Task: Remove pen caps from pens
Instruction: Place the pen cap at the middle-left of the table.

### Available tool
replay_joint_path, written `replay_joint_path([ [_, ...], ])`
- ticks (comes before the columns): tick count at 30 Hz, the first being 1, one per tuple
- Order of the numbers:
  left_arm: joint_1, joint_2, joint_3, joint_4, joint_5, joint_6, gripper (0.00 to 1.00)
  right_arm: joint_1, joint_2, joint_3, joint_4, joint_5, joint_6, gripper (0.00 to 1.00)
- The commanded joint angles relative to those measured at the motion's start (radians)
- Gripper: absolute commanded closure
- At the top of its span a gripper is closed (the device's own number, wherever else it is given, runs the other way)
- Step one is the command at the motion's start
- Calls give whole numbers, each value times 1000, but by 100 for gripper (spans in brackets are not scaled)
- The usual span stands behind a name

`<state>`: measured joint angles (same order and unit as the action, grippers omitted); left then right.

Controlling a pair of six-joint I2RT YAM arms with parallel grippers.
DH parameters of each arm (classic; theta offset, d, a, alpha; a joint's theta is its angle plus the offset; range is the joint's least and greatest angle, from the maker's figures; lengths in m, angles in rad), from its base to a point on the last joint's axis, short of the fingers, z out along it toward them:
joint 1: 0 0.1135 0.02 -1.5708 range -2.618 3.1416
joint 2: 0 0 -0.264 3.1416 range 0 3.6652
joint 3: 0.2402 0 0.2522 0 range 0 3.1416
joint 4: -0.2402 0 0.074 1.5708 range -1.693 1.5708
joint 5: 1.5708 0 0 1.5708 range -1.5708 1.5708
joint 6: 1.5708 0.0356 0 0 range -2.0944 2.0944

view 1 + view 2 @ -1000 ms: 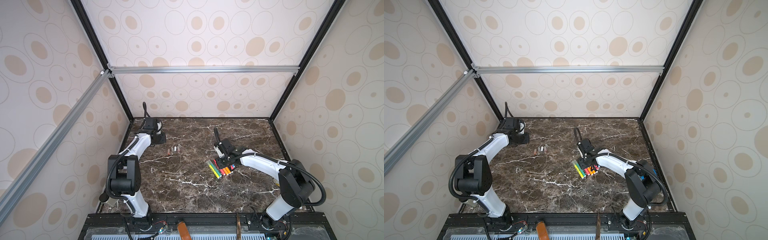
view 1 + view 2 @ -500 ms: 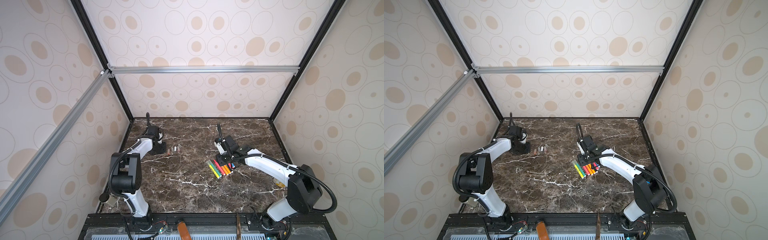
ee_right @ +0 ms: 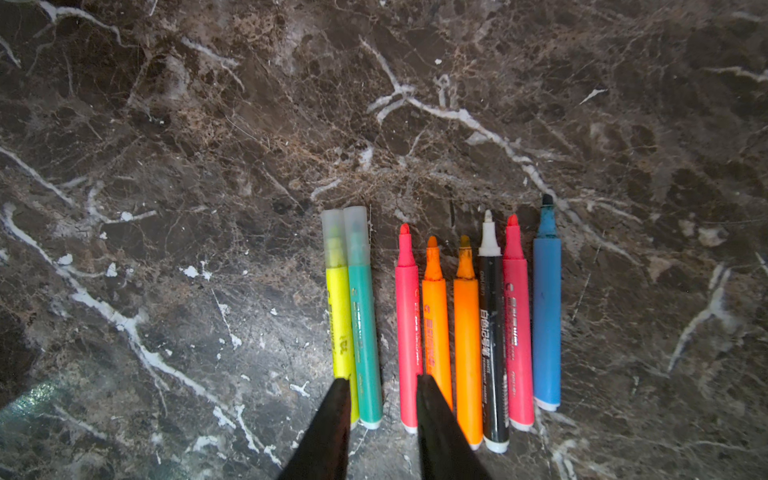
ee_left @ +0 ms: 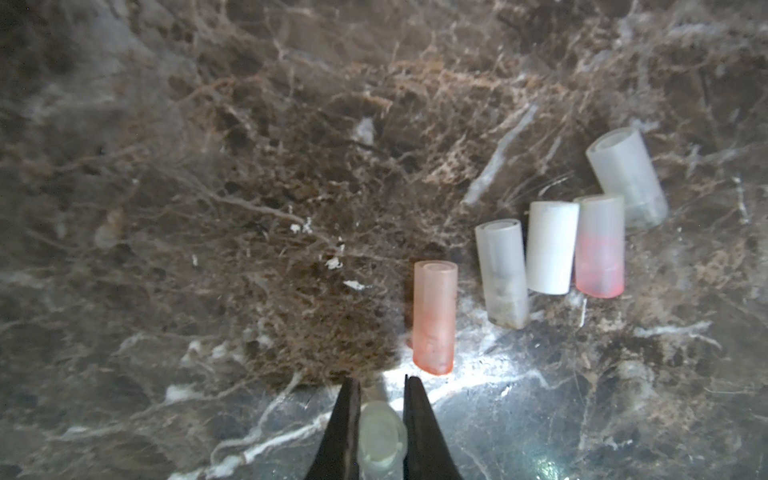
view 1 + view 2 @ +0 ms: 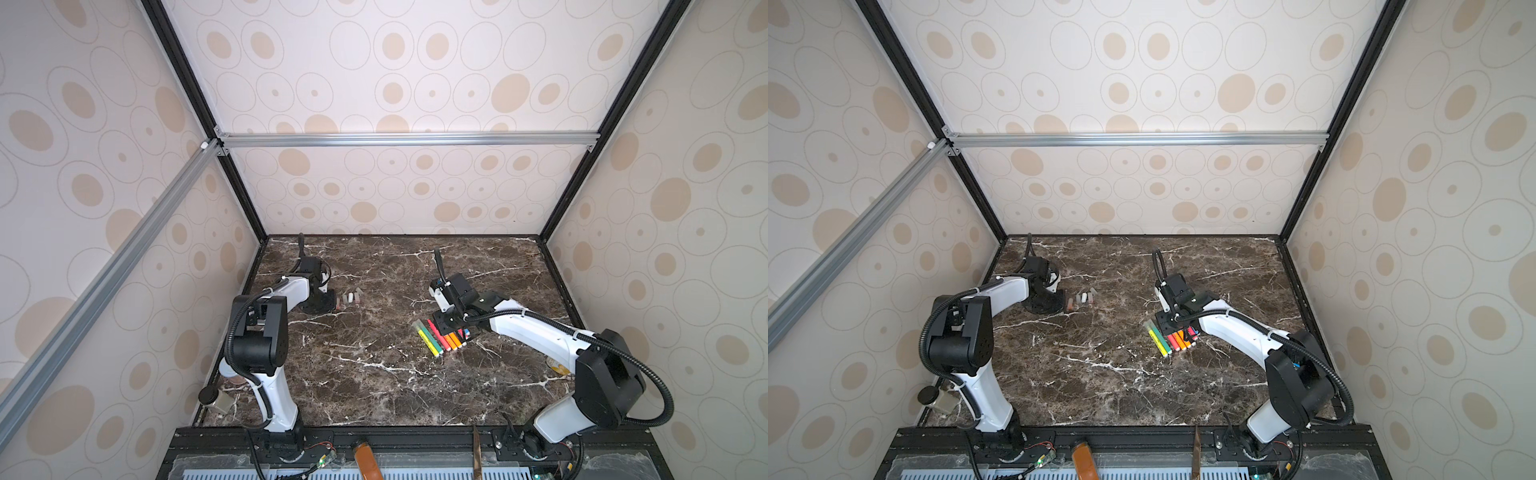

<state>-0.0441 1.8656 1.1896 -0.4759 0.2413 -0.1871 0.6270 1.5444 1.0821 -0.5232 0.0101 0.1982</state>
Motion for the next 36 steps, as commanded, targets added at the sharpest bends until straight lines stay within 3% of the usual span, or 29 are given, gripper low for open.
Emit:
replay_joint_path([
  [1, -7, 11, 29, 19, 7, 8, 91, -1, -12, -17, 0, -9, 11, 70],
  [25, -9, 61, 39, 35, -46, 4, 75, 3, 8, -27, 3, -19, 15, 71],
  [31, -8, 51, 38, 40, -36, 0, 75, 4, 14, -26, 3, -20, 17, 71],
  [36, -9, 52, 34, 39, -32, 2, 82, 7, 13, -23, 0, -18, 16, 71],
])
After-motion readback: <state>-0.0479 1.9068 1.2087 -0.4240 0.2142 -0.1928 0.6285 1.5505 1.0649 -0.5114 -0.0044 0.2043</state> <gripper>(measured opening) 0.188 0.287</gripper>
